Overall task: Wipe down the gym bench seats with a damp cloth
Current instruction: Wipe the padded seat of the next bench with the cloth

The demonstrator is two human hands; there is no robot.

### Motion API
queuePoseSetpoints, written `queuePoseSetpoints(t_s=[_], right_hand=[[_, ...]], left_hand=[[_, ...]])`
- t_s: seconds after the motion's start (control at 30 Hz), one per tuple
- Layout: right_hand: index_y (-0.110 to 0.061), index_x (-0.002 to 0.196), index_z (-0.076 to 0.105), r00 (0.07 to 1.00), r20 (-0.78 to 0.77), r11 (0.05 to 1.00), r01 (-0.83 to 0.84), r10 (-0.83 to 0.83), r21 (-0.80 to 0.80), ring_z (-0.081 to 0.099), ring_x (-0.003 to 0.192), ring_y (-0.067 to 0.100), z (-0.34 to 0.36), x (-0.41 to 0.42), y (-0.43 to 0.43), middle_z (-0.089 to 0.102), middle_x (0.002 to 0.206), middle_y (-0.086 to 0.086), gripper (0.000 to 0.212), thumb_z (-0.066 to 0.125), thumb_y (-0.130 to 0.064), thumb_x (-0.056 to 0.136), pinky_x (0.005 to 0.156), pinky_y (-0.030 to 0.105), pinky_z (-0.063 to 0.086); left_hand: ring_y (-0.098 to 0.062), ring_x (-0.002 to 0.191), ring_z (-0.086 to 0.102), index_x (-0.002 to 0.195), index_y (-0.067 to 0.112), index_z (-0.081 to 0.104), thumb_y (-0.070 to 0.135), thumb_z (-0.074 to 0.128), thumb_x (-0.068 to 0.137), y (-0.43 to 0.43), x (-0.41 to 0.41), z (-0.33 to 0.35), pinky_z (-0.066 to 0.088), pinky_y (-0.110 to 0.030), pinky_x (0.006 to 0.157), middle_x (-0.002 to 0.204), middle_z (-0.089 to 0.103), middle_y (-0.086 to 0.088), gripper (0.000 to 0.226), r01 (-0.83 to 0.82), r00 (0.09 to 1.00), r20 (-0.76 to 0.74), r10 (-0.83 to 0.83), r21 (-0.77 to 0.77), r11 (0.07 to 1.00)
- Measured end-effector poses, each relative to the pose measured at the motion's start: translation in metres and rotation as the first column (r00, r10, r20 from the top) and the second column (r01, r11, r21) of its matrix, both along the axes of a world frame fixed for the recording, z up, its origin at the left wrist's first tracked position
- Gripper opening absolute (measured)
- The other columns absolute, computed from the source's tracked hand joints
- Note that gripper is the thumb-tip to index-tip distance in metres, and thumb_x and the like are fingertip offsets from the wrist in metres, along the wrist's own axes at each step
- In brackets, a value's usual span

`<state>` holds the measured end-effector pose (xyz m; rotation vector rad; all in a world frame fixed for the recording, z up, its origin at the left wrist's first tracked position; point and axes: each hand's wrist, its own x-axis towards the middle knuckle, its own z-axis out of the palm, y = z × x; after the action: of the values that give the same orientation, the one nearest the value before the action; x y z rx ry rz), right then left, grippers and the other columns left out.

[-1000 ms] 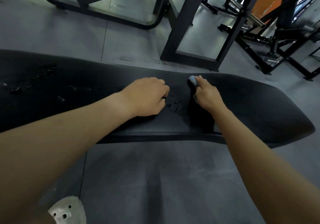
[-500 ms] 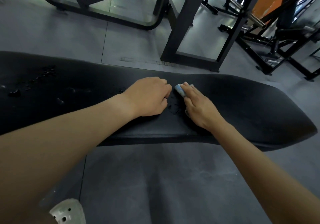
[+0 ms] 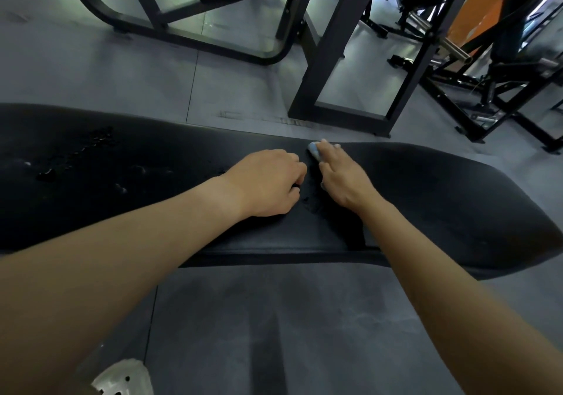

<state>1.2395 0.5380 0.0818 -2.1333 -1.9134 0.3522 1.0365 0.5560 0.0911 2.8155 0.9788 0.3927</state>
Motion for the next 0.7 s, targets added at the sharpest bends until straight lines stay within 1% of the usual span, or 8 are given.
queuePoseSetpoints(t_s=[0.1,0.2,0.3,0.37,0.43,0.5,0.57,0.7], right_hand=[[-0.024,0.159,0.031,0.991,0.001,0.991,-0.13,0.13,0.025,0.012,0.156,0.012,-0.005,-0.005,-0.015,0.024,0.167,-0.005,0.052,0.033,-0.018,0.107,0.12,0.021,0.006],[-0.026,0.159,0.03,0.985,0.047,0.986,-0.168,0.168,-0.001,0.016,0.155,0.012,-0.003,0.006,-0.013,0.026,0.166,-0.007,0.052,0.033,-0.02,0.107,0.126,0.032,0.011],[-0.03,0.15,0.039,0.997,0.071,1.0,-0.017,0.019,-0.026,0.041,0.142,0.026,0.004,0.02,0.006,0.042,0.156,0.001,0.047,0.035,-0.022,0.104,0.12,0.049,0.029],[-0.026,0.141,0.046,0.995,0.043,0.996,0.094,-0.093,-0.011,0.051,0.127,0.032,0.007,0.023,0.018,0.051,0.143,0.008,0.041,0.035,-0.02,0.102,0.109,0.048,0.039],[-0.016,0.139,0.047,0.992,0.039,0.993,0.116,-0.116,0.012,0.049,0.123,0.033,0.005,0.014,0.023,0.051,0.139,0.013,0.04,0.035,-0.013,0.101,0.105,0.046,0.04],[-0.011,0.143,0.043,0.995,0.062,0.997,0.077,-0.078,0.023,0.043,0.134,0.035,0.003,-0.002,0.018,0.046,0.147,0.014,0.043,0.035,-0.011,0.101,0.11,0.047,0.035],[-0.015,0.154,0.036,0.998,0.059,1.0,-0.007,0.007,0.003,0.026,0.151,0.031,0.0,-0.014,0.003,0.031,0.163,0.009,0.05,0.034,-0.013,0.104,0.121,0.044,0.023],[-0.021,0.162,0.022,0.987,0.045,0.988,-0.156,0.155,0.008,0.005,0.157,0.016,-0.005,-0.026,-0.041,0.014,0.17,-0.001,0.055,0.032,-0.019,0.108,0.122,0.024,0.0]], left_hand=[[-0.015,0.101,0.057,0.11,0.025,0.066,0.038,0.053,0.099,0.001,0.0,0.0,0.05,-0.037,0.087,0.109,0.061,0.008,0.022,-0.002,1.0,0.006,0.002,0.001,1.0],[-0.015,0.102,0.057,0.112,0.025,0.065,0.039,0.053,0.099,0.001,-0.001,0.0,0.051,-0.037,0.088,0.11,0.06,0.008,0.023,-0.007,1.0,-0.009,0.007,-0.013,1.0],[-0.016,0.105,0.057,0.119,0.024,0.064,0.039,0.05,0.101,-0.002,-0.003,0.002,0.051,-0.038,0.091,0.113,0.06,0.007,0.027,0.001,0.999,-0.037,-0.002,-0.016,1.0],[-0.016,0.107,0.058,0.123,0.023,0.063,0.039,0.049,0.102,-0.004,-0.004,0.002,0.051,-0.039,0.093,0.117,0.061,0.005,0.03,0.011,0.998,-0.058,-0.011,-0.001,1.0],[-0.018,0.109,0.058,0.127,0.022,0.062,0.04,0.046,0.103,-0.005,-0.006,0.0,0.051,-0.041,0.094,0.121,0.061,0.004,0.033,0.024,0.997,-0.079,-0.022,0.027,0.999],[-0.019,0.111,0.058,0.13,0.022,0.06,0.041,0.043,0.104,-0.005,-0.007,-0.001,0.05,-0.043,0.095,0.125,0.061,0.003,0.036,0.034,0.994,-0.105,-0.028,0.049,0.998],[-0.02,0.112,0.059,0.134,0.023,0.059,0.042,0.041,0.105,-0.006,-0.007,-0.002,0.05,-0.044,0.096,0.126,0.061,0.002,0.039,0.041,0.991,-0.132,-0.031,0.073,0.996],[-0.02,0.113,0.06,0.132,0.023,0.058,0.044,0.039,0.105,-0.009,-0.008,-0.004,0.047,-0.044,0.102,0.128,0.063,0.002,0.04,0.043,0.989,-0.142,-0.029,0.096,0.994]])
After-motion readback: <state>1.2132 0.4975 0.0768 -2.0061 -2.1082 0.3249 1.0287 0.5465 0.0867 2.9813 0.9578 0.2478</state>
